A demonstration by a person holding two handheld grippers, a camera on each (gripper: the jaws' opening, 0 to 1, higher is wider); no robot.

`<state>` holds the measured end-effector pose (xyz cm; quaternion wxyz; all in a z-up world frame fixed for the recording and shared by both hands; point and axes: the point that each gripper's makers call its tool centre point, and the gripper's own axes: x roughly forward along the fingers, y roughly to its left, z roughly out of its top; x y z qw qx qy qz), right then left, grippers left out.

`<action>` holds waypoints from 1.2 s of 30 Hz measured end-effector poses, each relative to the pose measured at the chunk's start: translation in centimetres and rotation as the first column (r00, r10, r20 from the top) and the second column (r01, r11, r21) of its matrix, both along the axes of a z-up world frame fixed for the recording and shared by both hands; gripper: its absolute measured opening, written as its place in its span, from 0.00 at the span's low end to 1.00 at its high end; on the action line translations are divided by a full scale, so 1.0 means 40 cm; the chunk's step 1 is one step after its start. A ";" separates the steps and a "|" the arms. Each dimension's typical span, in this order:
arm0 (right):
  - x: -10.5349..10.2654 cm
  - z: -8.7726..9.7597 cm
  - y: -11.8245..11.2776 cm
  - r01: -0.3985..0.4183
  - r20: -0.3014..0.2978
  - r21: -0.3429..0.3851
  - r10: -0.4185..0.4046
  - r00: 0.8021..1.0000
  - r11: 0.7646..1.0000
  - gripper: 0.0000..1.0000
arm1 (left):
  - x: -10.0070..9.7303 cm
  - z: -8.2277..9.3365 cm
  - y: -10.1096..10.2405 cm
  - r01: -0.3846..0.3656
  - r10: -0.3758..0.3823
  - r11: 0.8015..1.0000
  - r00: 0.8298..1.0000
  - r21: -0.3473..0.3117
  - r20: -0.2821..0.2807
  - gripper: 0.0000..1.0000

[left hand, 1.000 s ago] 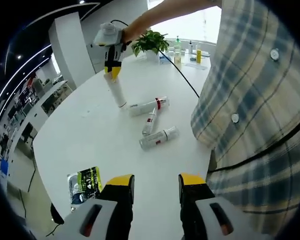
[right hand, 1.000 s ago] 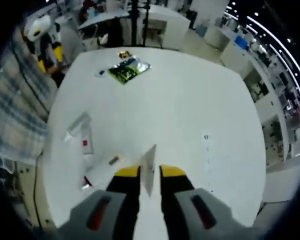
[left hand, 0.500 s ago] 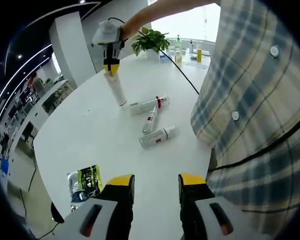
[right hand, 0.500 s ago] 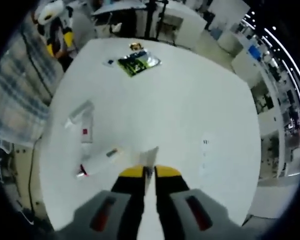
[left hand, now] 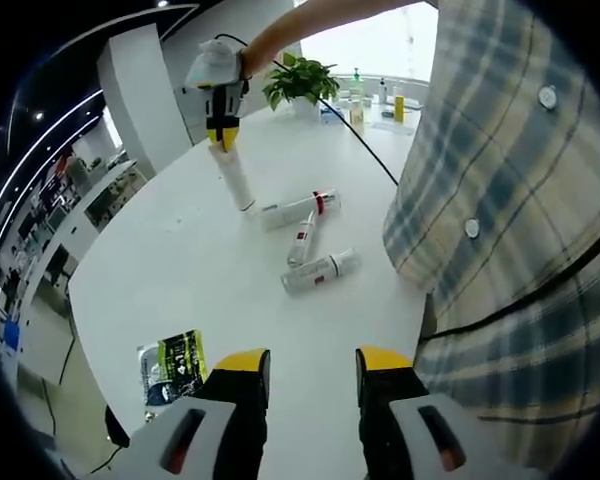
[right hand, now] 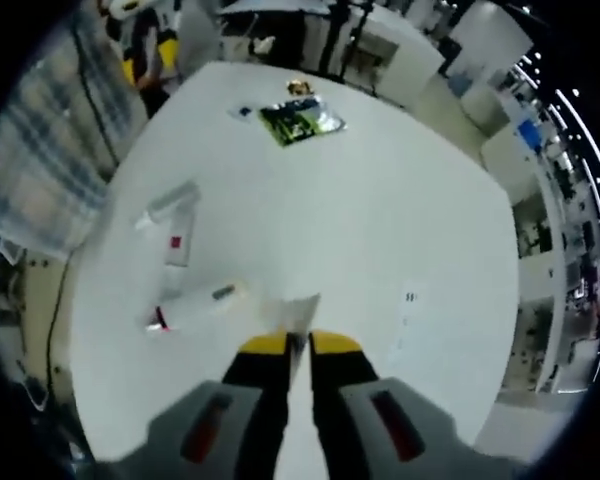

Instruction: Arrange the skincare products in the storage area until every visible bottle or jar stands upright without overlapping.

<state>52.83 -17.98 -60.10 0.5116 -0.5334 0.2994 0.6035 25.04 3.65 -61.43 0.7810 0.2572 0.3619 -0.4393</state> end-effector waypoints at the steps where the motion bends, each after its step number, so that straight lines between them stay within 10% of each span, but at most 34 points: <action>1: 0.001 0.000 0.000 -0.018 0.004 -0.002 0.018 1.000 1.000 0.05 | 0.000 0.000 0.000 -0.001 0.001 1.000 1.000 -0.001 0.001 0.34; 14: 0.013 -0.001 -0.004 0.059 -0.026 0.007 -0.058 0.998 0.998 0.15 | 0.004 -0.003 0.003 -0.009 0.009 1.000 1.000 -0.001 -0.001 0.34; 20: 0.022 0.030 0.000 0.229 -0.072 0.128 -0.221 0.973 0.965 0.22 | 0.005 -0.005 0.002 -0.005 0.005 1.000 1.000 -0.002 -0.006 0.34; 24: 0.014 0.076 0.020 0.387 -0.161 0.333 -0.352 0.922 0.860 0.33 | 0.013 -0.003 -0.006 -0.002 0.002 1.000 1.000 -0.010 -0.003 0.34; 25: 0.019 0.105 0.016 0.448 -0.193 0.437 -0.405 0.894 0.780 0.35 | 0.015 -0.001 -0.011 -0.002 0.002 1.000 1.000 -0.018 -0.003 0.34; 27: 0.019 0.121 0.005 0.483 -0.220 0.492 -0.433 0.874 0.725 0.41 | 0.018 -0.001 -0.021 0.005 -0.005 1.000 1.000 -0.027 -0.003 0.34; 36: -0.035 0.165 -0.135 0.629 -0.320 0.717 -0.660 0.680 0.301 0.61 | 0.031 0.005 -0.068 0.031 -0.032 0.997 0.999 -0.069 -0.015 0.34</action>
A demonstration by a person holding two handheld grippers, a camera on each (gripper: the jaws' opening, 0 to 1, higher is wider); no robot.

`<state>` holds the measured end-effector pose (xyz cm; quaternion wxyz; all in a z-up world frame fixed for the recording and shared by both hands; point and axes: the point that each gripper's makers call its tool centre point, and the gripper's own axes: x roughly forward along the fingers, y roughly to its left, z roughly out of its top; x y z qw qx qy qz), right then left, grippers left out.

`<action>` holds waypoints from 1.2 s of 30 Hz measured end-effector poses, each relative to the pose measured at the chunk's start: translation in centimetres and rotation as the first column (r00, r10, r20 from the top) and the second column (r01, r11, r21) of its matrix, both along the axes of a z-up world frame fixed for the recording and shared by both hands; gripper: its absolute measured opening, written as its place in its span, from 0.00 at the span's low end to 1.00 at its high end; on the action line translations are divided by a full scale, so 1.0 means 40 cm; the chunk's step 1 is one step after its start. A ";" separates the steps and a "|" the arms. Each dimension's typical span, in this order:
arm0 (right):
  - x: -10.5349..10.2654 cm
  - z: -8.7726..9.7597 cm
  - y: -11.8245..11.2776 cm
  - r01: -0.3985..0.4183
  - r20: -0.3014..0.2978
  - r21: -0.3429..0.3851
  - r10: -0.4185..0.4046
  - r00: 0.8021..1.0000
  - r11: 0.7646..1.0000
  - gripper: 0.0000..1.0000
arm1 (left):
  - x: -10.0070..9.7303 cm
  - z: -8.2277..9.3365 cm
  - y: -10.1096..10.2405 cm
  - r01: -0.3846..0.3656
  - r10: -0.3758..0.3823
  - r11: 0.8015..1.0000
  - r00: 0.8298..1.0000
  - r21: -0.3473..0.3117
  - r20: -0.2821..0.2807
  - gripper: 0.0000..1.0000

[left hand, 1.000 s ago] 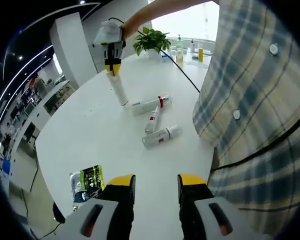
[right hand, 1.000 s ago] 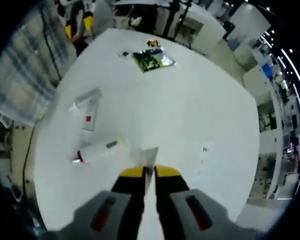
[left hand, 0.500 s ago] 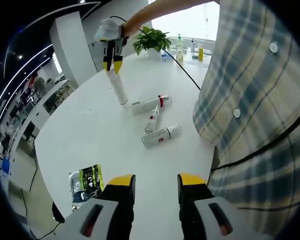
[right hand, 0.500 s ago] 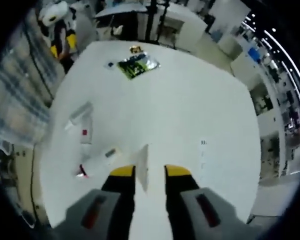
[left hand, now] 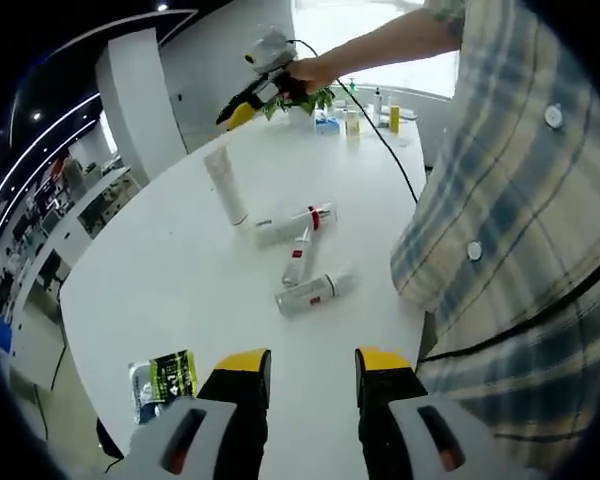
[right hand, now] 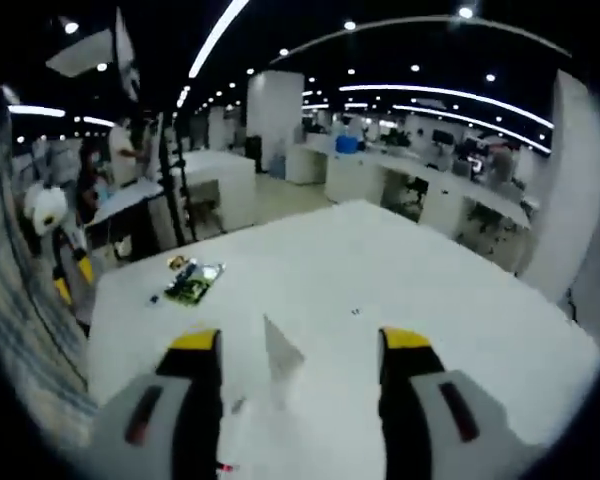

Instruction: Arrange the skincare products in the storage area until every visible bottle or jar stands upright without overlapping.

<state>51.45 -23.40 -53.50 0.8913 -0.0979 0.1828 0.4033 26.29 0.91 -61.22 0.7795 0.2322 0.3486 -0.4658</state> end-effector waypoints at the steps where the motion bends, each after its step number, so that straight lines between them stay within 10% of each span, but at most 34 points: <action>1: -0.012 -0.012 -0.009 0.017 0.005 0.001 -0.017 1.000 1.000 0.61 | 0.002 0.002 -0.008 0.002 -0.002 1.000 1.000 -0.008 -0.002 0.34; 20: -0.249 -0.407 -0.076 0.145 -0.270 -0.157 -0.184 0.945 0.977 0.68 | -0.008 0.004 -0.067 0.070 -0.070 0.998 0.997 -0.005 -0.023 0.35; 36: -0.318 -0.509 -0.048 0.145 -0.336 -0.210 -0.211 0.918 0.967 0.56 | -0.034 -0.006 -0.059 0.075 -0.074 0.997 0.996 0.024 -0.044 0.35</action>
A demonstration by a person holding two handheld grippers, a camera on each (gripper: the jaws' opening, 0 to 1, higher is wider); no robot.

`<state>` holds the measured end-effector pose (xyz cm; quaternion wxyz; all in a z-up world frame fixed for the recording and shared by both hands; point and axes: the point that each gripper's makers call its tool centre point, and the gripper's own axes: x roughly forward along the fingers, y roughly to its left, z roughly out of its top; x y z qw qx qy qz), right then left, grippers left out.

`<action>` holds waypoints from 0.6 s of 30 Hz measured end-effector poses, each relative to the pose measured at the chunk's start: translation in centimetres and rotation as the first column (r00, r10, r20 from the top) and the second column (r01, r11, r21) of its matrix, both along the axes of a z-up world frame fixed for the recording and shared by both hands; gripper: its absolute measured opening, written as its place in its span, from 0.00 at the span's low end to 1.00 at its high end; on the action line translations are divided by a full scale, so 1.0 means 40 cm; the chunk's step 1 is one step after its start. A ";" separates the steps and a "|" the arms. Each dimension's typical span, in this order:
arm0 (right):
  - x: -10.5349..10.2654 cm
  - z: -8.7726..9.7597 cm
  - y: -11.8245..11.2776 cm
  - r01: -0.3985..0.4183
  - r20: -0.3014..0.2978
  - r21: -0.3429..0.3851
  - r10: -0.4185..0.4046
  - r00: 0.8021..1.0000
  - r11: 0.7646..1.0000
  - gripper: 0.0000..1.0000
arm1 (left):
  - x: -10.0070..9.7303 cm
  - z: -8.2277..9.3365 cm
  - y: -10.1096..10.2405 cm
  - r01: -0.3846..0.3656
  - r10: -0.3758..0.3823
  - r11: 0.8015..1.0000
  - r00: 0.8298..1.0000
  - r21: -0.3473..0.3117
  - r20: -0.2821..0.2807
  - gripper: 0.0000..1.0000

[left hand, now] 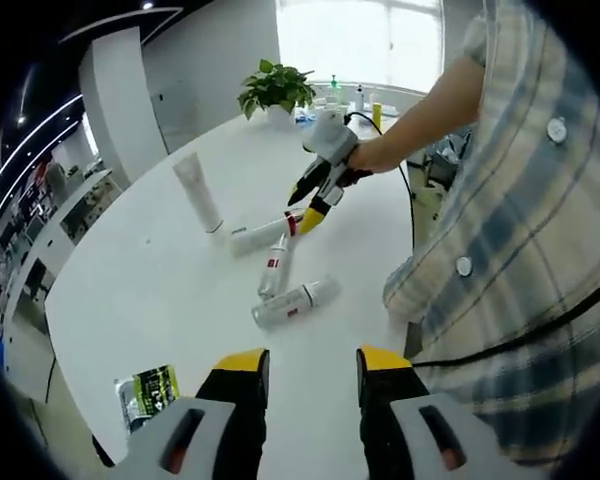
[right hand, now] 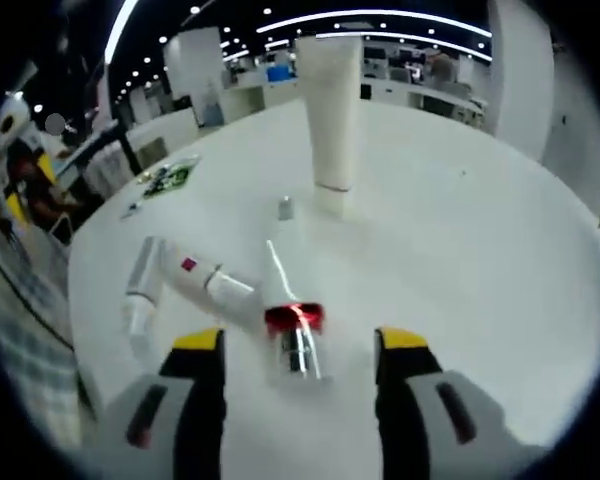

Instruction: Arrange the skincare products in the storage area until every visible bottle or jar stands upright without overlapping.

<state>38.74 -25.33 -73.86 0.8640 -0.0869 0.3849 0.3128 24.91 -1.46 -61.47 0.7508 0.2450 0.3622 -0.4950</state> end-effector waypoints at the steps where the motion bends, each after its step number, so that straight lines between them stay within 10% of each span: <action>1: -0.001 -0.005 -0.001 0.001 -0.002 -0.003 -0.001 1.000 1.000 0.53 | -0.001 0.000 0.000 0.000 0.000 1.000 1.000 0.001 -0.001 0.35; 18: -0.011 -0.038 -0.007 -0.041 0.000 -0.104 0.041 0.999 0.994 0.28 | -0.023 -0.003 0.016 -0.028 0.028 1.000 1.000 0.007 -0.015 0.36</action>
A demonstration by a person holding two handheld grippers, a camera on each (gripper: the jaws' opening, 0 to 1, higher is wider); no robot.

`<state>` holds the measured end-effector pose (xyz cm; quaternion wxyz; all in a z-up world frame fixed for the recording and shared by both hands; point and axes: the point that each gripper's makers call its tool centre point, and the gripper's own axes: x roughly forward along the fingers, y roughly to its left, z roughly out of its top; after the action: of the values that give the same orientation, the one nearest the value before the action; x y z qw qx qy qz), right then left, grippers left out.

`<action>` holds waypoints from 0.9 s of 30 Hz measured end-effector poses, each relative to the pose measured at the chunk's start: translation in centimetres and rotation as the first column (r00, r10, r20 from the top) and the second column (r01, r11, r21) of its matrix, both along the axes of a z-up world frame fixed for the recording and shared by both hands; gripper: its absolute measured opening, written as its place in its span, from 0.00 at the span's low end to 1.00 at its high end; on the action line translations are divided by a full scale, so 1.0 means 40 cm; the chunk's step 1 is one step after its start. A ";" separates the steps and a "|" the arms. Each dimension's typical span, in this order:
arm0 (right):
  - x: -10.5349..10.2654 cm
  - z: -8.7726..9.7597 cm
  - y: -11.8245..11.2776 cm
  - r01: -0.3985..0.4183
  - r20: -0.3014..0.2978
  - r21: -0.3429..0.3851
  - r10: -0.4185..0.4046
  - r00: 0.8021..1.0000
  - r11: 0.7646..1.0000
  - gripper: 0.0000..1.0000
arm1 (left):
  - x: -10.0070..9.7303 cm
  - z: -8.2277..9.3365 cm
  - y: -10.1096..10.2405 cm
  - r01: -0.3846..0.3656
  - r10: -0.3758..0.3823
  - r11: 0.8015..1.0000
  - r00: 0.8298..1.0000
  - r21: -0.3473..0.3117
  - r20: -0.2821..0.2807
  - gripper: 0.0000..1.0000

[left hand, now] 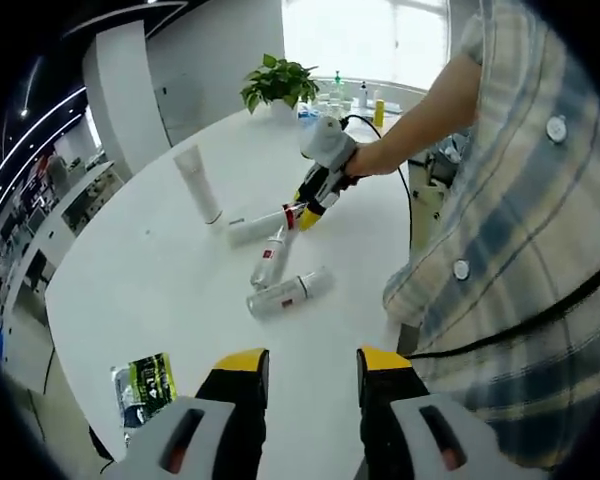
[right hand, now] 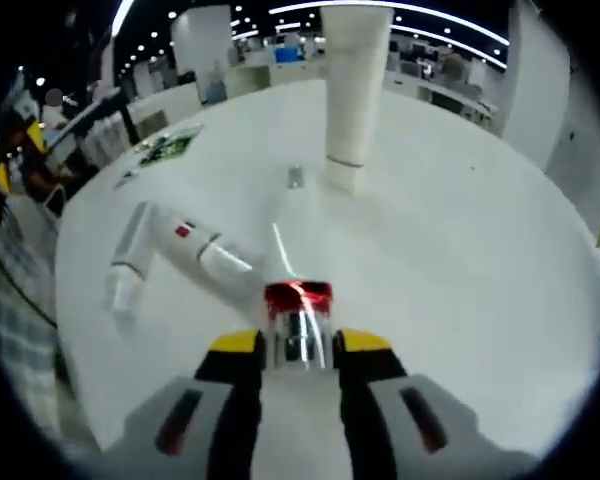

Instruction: Arrange the skincare products in the storage area until every visible bottle or jar stands upright without overlapping.

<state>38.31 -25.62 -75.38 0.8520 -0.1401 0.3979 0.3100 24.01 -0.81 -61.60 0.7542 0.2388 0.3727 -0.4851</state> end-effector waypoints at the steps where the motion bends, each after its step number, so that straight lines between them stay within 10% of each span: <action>1: 0.000 0.000 -0.001 0.000 0.000 0.000 0.000 1.000 1.000 0.27 | 0.001 0.000 0.000 -0.001 0.001 1.000 1.000 0.000 0.001 0.36; 12: -0.026 0.029 -0.012 0.039 -0.137 0.051 -0.032 0.990 0.998 0.26 | 0.002 0.003 -0.007 0.019 -0.019 1.000 1.000 0.003 0.002 0.36; 27: -0.013 0.148 -0.041 0.001 -0.155 0.073 0.010 0.988 0.997 0.25 | 0.016 0.011 -0.040 0.055 -0.055 0.998 0.998 -0.017 0.010 0.36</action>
<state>37.77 -27.27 -69.46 0.8222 -0.0852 0.4513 0.3363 24.66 -2.41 -61.17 0.7444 0.2446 0.3581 -0.5078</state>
